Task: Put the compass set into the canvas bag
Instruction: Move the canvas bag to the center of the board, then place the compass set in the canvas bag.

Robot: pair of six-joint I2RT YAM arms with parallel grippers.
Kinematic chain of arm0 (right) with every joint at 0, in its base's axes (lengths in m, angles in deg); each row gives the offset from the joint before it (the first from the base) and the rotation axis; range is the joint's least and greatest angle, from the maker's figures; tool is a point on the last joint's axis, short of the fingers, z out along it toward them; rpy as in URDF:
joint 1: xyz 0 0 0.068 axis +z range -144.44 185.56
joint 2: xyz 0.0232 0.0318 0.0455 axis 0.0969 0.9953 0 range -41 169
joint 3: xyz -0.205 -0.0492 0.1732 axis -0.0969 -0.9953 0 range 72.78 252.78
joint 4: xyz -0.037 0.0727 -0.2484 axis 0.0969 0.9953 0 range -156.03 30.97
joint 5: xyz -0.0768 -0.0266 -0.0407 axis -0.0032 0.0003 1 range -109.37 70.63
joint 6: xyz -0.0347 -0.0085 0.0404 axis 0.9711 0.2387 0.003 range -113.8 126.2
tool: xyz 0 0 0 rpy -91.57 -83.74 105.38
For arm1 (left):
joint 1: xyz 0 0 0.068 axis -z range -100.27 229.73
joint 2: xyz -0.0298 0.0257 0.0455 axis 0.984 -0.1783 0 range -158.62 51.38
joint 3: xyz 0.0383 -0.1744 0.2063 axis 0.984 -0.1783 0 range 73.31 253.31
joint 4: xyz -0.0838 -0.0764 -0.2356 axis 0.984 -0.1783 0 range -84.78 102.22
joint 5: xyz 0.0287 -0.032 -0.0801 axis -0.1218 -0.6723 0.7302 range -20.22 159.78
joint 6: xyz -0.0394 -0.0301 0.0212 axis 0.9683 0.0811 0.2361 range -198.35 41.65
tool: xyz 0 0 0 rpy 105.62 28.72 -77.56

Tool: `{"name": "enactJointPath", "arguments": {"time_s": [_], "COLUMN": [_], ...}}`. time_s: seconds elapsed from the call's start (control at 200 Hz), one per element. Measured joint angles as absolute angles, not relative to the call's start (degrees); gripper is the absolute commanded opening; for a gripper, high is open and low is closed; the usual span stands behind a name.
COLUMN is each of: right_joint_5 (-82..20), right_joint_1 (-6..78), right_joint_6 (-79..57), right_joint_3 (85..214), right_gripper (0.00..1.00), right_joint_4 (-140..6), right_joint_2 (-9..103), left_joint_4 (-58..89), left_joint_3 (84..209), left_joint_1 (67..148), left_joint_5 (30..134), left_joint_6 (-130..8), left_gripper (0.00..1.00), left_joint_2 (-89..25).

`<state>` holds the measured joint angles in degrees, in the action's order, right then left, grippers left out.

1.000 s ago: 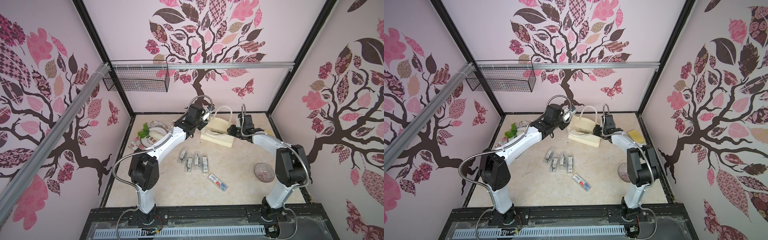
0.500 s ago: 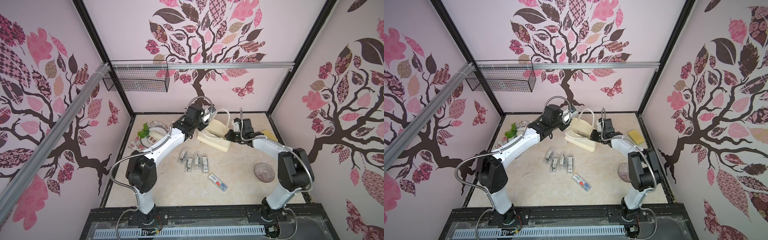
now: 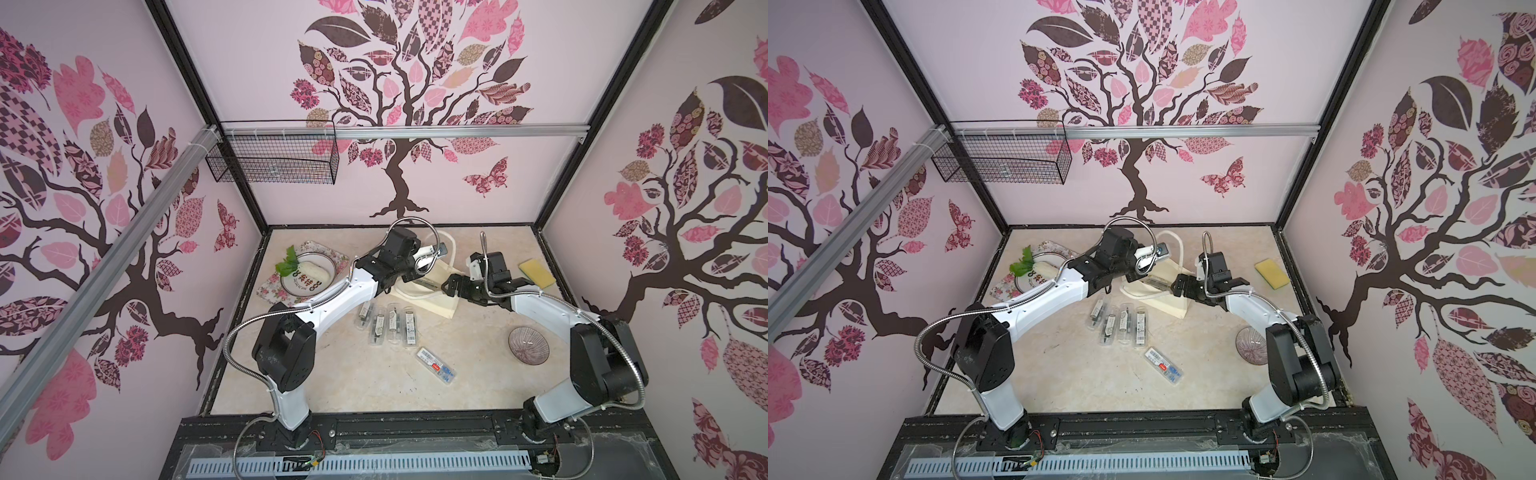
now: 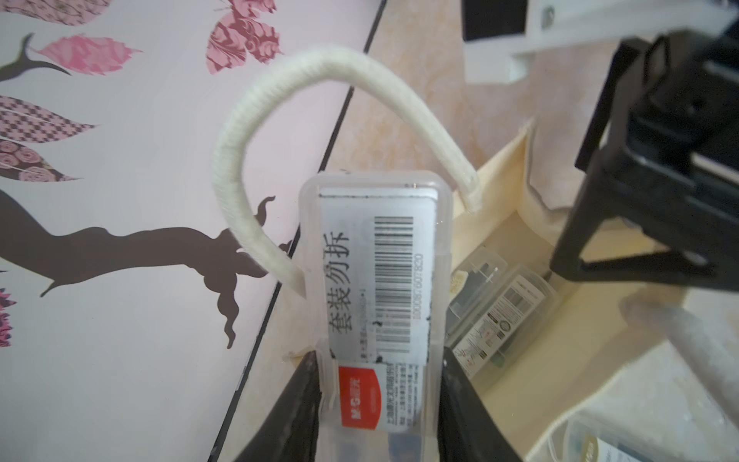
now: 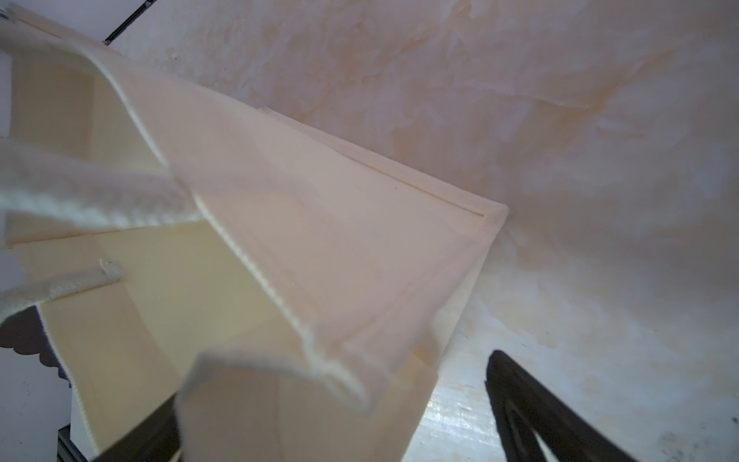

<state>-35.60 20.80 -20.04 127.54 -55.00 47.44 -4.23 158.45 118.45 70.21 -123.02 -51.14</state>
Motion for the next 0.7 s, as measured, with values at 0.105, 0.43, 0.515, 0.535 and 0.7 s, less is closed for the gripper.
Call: {"name": "enactJointPath", "arguments": {"time_s": [0.105,0.43,0.515,0.535,0.7], "right_joint_5": [-34.42,-29.37,-28.1,-27.86,-26.83], "right_joint_1": [20.06,19.34,19.34,19.34,19.34], "right_joint_6": [-20.93,-22.53,-22.73,-22.75,-23.03], "right_joint_3": [127.54,127.04,126.25,126.12,125.8], "right_gripper": [1.0,1.0,1.0,1.0,1.0], "right_joint_4": [-54.57,-55.57,-56.16,-56.21,-56.45], "right_joint_2": [45.98,35.51,31.88,31.09,26.94], "left_joint_4": [-6.72,-8.92,-8.95,-8.95,-10.24], "left_joint_3": [157.8,159.85,160.97,161.23,164.07], "left_joint_1": [118.36,119.33,120.24,120.53,122.3], "left_joint_5": [70.32,66.23,64.35,63.82,61.18], "left_joint_6": [-127.02,-139.87,-143.06,-143.78,-146.54], "left_gripper": [0.35,0.35,0.35,0.35,0.38], "left_joint_2": [-50.73,-54.9,-58.16,-59.1,-64.89]}}
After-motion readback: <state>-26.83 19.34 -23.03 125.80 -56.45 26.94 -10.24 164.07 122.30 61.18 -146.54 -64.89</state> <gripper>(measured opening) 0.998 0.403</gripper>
